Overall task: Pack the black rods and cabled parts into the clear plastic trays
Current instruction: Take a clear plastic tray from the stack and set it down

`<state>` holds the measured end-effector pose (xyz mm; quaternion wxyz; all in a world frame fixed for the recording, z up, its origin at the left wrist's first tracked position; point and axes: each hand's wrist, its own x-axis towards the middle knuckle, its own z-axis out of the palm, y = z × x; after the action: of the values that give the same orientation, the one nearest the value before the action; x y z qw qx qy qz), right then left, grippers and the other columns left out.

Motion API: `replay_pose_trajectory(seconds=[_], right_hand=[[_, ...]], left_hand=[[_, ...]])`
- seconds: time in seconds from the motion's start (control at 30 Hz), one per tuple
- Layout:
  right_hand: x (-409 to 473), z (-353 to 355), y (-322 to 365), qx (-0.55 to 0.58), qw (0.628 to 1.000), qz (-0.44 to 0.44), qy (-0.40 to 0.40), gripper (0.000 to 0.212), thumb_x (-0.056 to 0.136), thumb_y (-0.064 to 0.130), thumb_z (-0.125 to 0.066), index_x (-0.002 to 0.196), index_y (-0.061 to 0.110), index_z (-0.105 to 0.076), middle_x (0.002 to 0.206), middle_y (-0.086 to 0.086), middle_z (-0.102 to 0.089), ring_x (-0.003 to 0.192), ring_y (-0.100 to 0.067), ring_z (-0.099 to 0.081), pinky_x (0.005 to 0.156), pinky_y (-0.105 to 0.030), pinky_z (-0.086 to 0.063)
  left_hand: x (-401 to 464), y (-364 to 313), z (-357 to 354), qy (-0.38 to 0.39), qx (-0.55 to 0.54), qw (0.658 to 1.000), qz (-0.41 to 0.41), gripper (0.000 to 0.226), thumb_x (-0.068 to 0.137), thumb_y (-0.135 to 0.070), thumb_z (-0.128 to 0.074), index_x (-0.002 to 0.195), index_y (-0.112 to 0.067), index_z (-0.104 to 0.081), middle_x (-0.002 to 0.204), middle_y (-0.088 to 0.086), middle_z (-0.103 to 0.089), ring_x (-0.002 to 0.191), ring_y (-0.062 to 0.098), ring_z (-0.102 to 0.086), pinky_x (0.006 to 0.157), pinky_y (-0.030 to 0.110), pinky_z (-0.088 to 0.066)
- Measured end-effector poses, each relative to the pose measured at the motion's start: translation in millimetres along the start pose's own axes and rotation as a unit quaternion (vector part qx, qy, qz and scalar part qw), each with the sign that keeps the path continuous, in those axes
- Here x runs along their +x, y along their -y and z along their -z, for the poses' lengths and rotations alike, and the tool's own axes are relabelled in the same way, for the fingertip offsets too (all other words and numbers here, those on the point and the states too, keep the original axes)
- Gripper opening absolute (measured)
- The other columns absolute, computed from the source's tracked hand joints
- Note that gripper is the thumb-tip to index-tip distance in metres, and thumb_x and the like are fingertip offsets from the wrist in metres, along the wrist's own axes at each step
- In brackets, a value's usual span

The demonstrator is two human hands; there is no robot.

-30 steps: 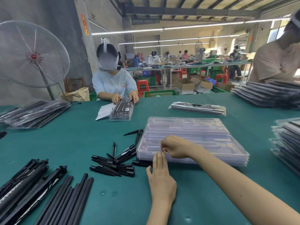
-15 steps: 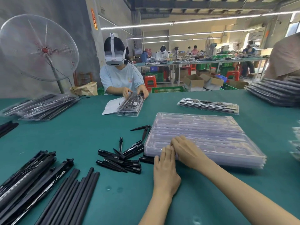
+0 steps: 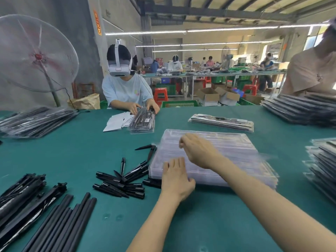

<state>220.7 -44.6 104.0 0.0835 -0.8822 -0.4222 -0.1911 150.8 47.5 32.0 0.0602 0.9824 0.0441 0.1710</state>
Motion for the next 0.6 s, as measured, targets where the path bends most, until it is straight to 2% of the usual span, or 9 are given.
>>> replay_pose_trajectory(seconds=[0.1, 0.17, 0.23, 0.3, 0.33, 0.4, 0.47, 0.53, 0.6], right_hand=[[-17, -13, -14, -0.051, 0.997, 0.060, 0.005, 0.024, 0.101, 0.026, -0.038, 0.118, 0.016, -0.052, 0.120, -0.002, -0.052, 0.110, -0.021, -0.046, 0.083, -0.032, -0.042], [-30, -19, -26, -0.097, 0.991, 0.078, 0.049, 0.028, 0.101, 0.029, -0.038, 0.123, 0.020, -0.051, 0.126, 0.000, -0.050, 0.115, -0.022, -0.044, 0.087, -0.035, -0.042], [-41, -25, -29, -0.096, 0.992, 0.045, 0.072, 0.030, 0.101, 0.033, -0.038, 0.127, 0.025, -0.050, 0.129, 0.002, -0.049, 0.116, -0.021, -0.044, 0.087, -0.035, -0.044], [-45, -28, -25, -0.064, 0.996, 0.019, 0.052, 0.032, 0.100, 0.037, -0.039, 0.127, 0.027, -0.054, 0.126, 0.002, -0.052, 0.115, -0.020, -0.047, 0.087, -0.034, -0.044], [-45, -29, -22, -0.024, 0.999, 0.006, 0.036, 0.032, 0.100, 0.039, -0.041, 0.124, 0.026, -0.058, 0.123, 0.001, -0.055, 0.113, -0.021, -0.049, 0.089, -0.034, -0.043], [-46, -26, -23, 0.104, 0.994, -0.041, 0.008, 0.030, 0.097, 0.038, -0.050, 0.116, 0.023, -0.068, 0.114, 0.000, -0.061, 0.108, -0.020, -0.053, 0.090, -0.033, -0.042], [-45, -20, -25, 0.235, 0.969, -0.076, -0.003, 0.023, 0.092, 0.035, -0.061, 0.105, 0.021, -0.074, 0.104, 0.002, -0.063, 0.098, -0.013, -0.057, 0.085, -0.028, -0.043], [-43, -13, -27, 0.319, 0.944, -0.082, 0.018, 0.017, 0.087, 0.031, -0.067, 0.099, 0.023, -0.076, 0.093, 0.006, -0.062, 0.085, -0.004, -0.056, 0.075, -0.016, -0.041], [-39, -6, -29, 0.331, 0.939, -0.077, 0.058, 0.016, 0.087, 0.029, -0.069, 0.100, 0.023, -0.076, 0.089, 0.006, -0.063, 0.079, -0.003, -0.055, 0.068, -0.011, -0.040]], left_hand=[[8, 9, 1, 0.059, 0.037, 0.997, -0.028, 0.063, 0.086, -0.045, -0.046, 0.138, -0.012, -0.033, 0.136, 0.013, -0.040, 0.127, 0.028, -0.031, 0.110, 0.040, -0.016], [4, 13, -4, 0.094, 0.039, 0.994, -0.037, 0.073, 0.086, -0.058, -0.046, 0.145, -0.018, -0.029, 0.141, 0.013, -0.040, 0.134, 0.029, -0.029, 0.115, 0.044, -0.009], [6, 14, -5, 0.113, 0.023, 0.993, -0.034, 0.078, 0.082, -0.069, -0.046, 0.142, -0.020, -0.036, 0.138, 0.010, -0.048, 0.130, 0.027, -0.036, 0.113, 0.046, -0.013], [10, 13, 1, 0.129, -0.012, 0.991, -0.024, 0.076, 0.079, -0.070, -0.049, 0.136, -0.019, -0.046, 0.132, 0.009, -0.055, 0.126, 0.028, -0.042, 0.110, 0.044, -0.019], [10, 13, 4, 0.126, -0.070, 0.990, -0.012, 0.071, 0.078, -0.067, -0.050, 0.130, -0.019, -0.052, 0.127, 0.008, -0.059, 0.124, 0.027, -0.045, 0.110, 0.042, -0.019], [6, 15, 5, 0.068, -0.260, 0.963, 0.028, 0.050, 0.082, -0.053, -0.052, 0.118, -0.021, -0.065, 0.115, -0.001, -0.067, 0.122, 0.015, -0.049, 0.115, 0.038, -0.009], [-3, 11, 3, -0.048, -0.393, 0.914, 0.091, 0.021, 0.090, -0.041, -0.058, 0.098, -0.029, -0.074, 0.096, -0.017, -0.069, 0.110, -0.005, -0.050, 0.115, 0.030, 0.001], [-9, -2, 1, -0.146, -0.390, 0.894, 0.168, 0.025, 0.091, -0.045, -0.055, 0.075, -0.036, -0.073, 0.081, -0.024, -0.065, 0.097, -0.011, -0.048, 0.107, 0.028, -0.007], [-11, -14, -2, -0.176, -0.375, 0.879, 0.235, 0.032, 0.093, -0.045, -0.052, 0.068, -0.034, -0.069, 0.080, -0.020, -0.063, 0.095, -0.006, -0.046, 0.098, 0.034, -0.014]])
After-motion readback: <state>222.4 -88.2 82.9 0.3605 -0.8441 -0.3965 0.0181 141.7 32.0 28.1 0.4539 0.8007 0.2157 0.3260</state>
